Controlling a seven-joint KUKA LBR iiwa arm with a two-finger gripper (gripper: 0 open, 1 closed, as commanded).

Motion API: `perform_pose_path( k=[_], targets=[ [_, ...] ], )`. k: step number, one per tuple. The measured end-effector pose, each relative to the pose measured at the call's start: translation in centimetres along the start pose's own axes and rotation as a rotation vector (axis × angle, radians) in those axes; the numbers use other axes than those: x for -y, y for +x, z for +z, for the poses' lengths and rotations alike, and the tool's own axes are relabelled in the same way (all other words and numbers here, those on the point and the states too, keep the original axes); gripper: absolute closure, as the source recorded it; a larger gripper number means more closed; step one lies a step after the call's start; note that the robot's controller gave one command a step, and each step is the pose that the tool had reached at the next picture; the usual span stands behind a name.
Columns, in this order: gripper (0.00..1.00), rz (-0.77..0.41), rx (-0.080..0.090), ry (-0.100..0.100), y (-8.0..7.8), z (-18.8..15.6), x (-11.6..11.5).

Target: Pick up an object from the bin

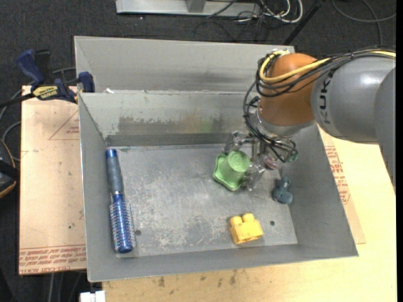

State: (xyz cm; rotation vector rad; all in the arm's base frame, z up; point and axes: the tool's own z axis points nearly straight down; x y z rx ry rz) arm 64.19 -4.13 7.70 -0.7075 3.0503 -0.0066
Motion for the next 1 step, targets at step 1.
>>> perform_pose_path(
  k=[1],
  targets=[
    [1.00, -0.276, 0.001, -0.003, 2.57, -14.57, -2.91]
  ],
)
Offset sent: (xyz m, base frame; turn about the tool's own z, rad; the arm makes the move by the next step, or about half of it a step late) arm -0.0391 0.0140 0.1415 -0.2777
